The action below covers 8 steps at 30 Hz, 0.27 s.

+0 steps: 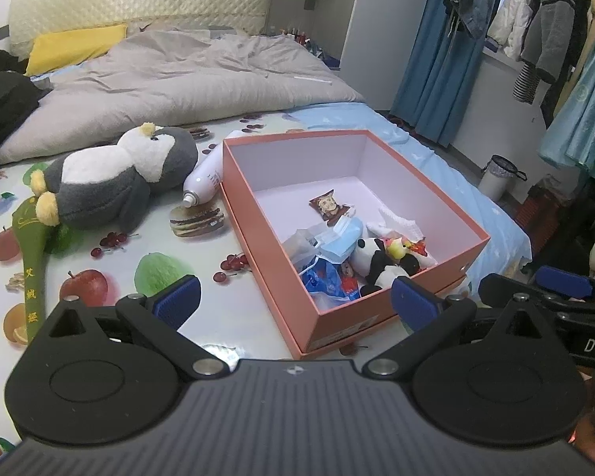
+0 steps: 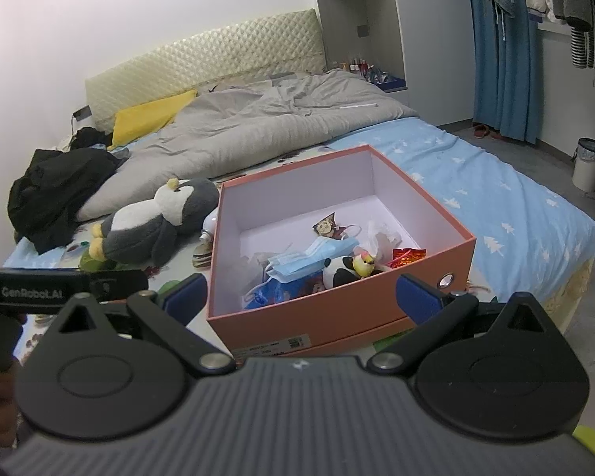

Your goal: Organize soft objects

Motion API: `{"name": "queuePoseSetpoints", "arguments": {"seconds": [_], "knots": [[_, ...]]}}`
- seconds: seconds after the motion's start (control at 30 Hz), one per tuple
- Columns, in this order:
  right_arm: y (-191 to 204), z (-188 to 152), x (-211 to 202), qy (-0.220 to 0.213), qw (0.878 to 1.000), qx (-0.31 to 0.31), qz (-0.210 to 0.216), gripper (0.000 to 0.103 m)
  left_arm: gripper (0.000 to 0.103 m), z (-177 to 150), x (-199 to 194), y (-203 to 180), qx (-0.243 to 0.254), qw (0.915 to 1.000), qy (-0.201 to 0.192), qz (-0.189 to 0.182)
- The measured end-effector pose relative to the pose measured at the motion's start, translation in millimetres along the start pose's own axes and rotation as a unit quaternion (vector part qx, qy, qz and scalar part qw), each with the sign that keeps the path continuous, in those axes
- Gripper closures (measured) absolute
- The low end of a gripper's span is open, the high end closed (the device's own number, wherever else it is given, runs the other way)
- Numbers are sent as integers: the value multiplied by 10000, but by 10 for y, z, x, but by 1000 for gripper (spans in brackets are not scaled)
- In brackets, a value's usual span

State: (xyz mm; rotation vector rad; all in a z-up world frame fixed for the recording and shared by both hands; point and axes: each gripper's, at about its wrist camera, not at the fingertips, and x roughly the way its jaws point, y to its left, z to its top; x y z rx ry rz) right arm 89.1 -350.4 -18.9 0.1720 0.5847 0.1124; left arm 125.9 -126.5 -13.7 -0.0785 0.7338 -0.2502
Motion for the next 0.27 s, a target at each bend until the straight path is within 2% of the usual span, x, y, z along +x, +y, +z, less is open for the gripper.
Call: {"name": "queuePoseSetpoints", "arguments": {"seconds": [0.27], "knots": [[21, -11, -52, -30, 10000, -51, -9, 0, 0, 0, -99, -3, 25, 10000, -62, -7]]}}
